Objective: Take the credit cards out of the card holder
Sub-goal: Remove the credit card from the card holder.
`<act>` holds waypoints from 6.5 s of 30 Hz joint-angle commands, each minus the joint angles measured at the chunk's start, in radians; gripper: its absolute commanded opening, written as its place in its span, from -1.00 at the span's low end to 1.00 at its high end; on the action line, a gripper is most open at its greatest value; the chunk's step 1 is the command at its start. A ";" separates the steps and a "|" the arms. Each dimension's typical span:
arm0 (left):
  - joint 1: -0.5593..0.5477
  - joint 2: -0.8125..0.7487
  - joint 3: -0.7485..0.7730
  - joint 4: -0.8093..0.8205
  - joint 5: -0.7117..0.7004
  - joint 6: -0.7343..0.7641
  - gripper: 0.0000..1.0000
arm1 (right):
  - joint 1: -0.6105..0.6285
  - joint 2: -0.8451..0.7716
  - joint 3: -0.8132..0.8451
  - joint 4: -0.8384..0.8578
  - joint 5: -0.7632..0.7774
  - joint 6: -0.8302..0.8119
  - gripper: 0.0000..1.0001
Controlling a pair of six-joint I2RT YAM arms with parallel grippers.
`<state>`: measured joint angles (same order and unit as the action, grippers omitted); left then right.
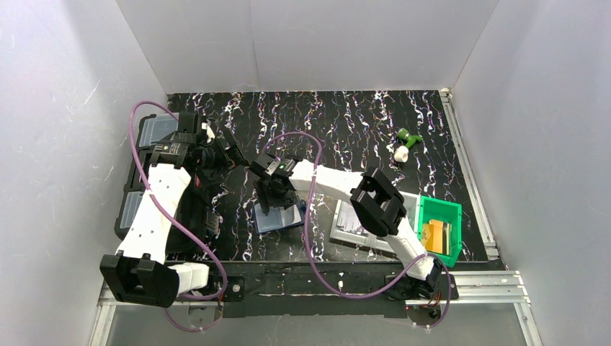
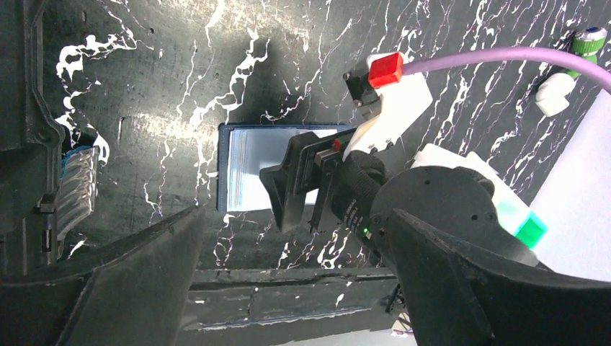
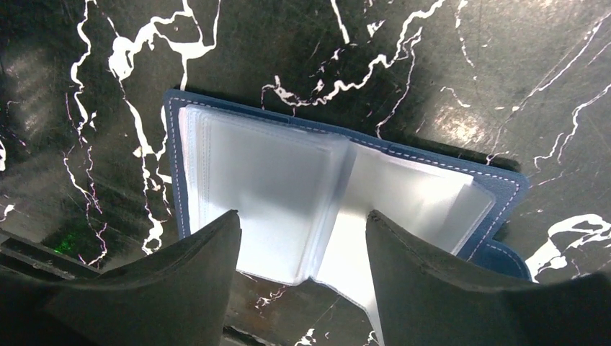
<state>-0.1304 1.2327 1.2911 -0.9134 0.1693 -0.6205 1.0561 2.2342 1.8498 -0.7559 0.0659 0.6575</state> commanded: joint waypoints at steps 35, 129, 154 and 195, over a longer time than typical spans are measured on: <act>0.005 0.009 -0.210 0.064 0.085 0.026 0.93 | -0.044 0.016 -0.171 0.069 -0.151 -0.017 -0.26; -0.365 0.505 -0.152 0.367 0.096 -0.059 -0.83 | -0.194 -0.442 -0.412 0.121 -0.202 -0.011 -0.15; -0.238 0.303 -0.281 0.230 -0.031 0.013 -0.78 | -0.181 -0.201 -0.259 0.203 -0.465 0.041 -0.21; -0.241 0.372 -0.425 0.357 0.015 -0.065 -1.00 | -0.234 -0.054 -0.443 0.595 -0.728 0.232 0.00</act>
<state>-0.3663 1.5969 0.9237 -0.5431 0.1980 -0.6736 0.8182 2.1462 1.4266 -0.2561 -0.6087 0.8497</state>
